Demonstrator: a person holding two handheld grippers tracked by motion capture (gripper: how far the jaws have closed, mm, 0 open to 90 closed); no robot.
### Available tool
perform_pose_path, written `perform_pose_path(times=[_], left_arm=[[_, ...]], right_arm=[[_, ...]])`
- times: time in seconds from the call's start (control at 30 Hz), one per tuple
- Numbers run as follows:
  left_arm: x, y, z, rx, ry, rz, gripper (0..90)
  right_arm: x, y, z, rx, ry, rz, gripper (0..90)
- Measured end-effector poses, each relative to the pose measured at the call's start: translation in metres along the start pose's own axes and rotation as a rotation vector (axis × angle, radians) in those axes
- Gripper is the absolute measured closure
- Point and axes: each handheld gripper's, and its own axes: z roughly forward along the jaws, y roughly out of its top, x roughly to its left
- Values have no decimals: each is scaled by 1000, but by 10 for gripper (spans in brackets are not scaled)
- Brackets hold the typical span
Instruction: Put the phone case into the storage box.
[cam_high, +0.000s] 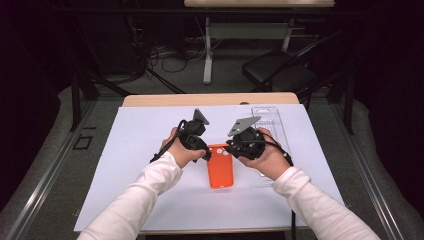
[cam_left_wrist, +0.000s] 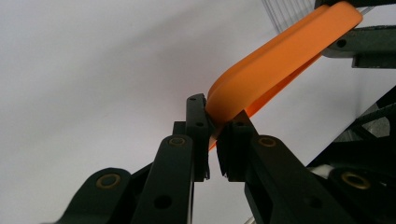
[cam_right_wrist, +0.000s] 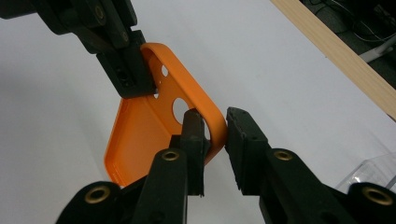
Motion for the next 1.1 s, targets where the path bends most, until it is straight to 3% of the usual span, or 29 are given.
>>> perform_pose_path(times=[0.53,1.1], left_arm=[[-3,0,2,-1,10,1,841],[-4,-1,1,-12,-11,15,804]], right_arm=[[2,0,1,23,-12,-14,800],[2,0,-1,22,-44,-3,812]])
